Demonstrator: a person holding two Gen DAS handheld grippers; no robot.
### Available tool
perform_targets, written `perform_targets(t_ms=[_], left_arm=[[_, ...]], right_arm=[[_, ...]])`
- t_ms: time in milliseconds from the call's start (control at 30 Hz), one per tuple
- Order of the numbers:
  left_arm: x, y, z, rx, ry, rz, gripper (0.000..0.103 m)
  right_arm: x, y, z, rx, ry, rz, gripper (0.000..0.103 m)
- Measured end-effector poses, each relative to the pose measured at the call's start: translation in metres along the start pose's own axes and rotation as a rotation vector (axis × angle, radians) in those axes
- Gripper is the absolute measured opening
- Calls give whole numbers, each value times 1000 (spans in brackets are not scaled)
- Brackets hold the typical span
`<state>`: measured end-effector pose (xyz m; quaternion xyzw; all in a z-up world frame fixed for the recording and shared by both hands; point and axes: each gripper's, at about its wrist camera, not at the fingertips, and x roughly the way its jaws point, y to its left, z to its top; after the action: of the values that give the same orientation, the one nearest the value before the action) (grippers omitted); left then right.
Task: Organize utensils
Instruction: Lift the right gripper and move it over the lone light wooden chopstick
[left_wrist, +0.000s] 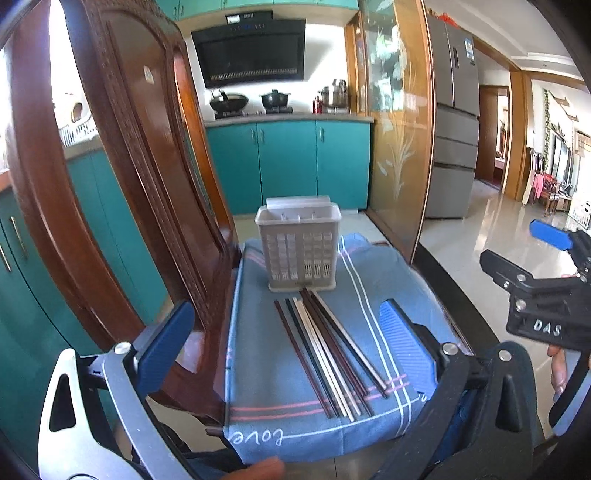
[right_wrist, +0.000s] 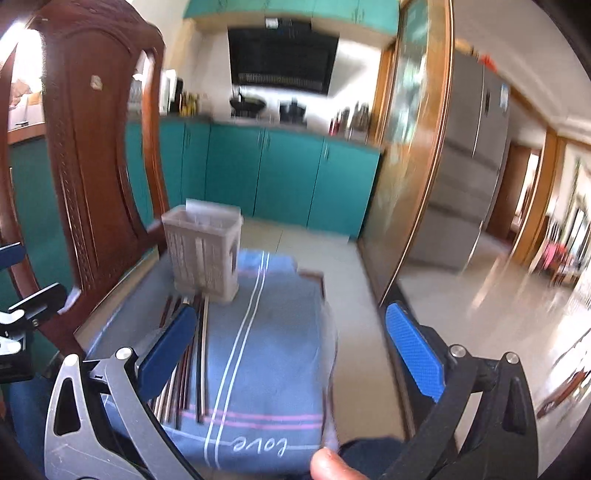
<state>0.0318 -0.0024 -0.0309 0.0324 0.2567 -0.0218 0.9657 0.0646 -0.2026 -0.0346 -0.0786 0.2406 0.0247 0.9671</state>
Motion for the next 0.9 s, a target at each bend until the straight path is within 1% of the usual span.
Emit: perform_targets(t_ms=[67, 167, 200, 233, 267, 333, 367, 400, 433, 467, 533, 600, 667, 733, 800, 900], left_arm=[[8, -1, -4, 9, 25, -2, 100], [19, -3, -9, 9, 61, -18, 100], [21, -2, -12, 7, 68, -24, 100], [25, -3, -14, 5, 77, -30, 100], [27, -3, -16, 4, 84, -33, 100], [32, -3, -22, 5, 90, -38, 99], [34, -3, -24, 6, 91, -40, 99], [36, -3, -26, 7, 94, -44, 95], [38, -4, -28, 9, 100, -52, 89], [41, -4, -30, 10, 111, -60, 85], [47, -5, -35, 6, 139, -78, 67], [50, -4, -41, -5, 179, -108, 55], [55, -6, -48, -12, 203, -126, 54], [59, -6, -54, -15, 221, -129, 54], [63, -5, -59, -20, 237, -129, 54], [66, -4, -64, -22, 254, -125, 54]], right_arm=[[12, -4, -6, 15, 34, -20, 100], [27, -2, -13, 13, 81, -25, 100], [33, 0, -17, 10, 103, -24, 97], [38, 1, -20, 4, 122, -24, 90], [43, 3, -23, -1, 141, -20, 84], [52, 7, -30, -8, 169, -3, 65], [56, 9, -34, -6, 179, 9, 60], [61, 12, -36, -6, 193, 24, 53], [68, 15, -37, -7, 205, 43, 48], [75, 19, -38, -10, 212, 60, 46], [95, 28, -39, -11, 235, 118, 43], [126, 41, -39, 17, 290, 216, 40], [157, 53, -37, 68, 355, 314, 40], [188, 67, -37, 104, 415, 355, 40], [220, 80, -37, 130, 470, 356, 40], [250, 94, -40, 141, 535, 340, 36]])
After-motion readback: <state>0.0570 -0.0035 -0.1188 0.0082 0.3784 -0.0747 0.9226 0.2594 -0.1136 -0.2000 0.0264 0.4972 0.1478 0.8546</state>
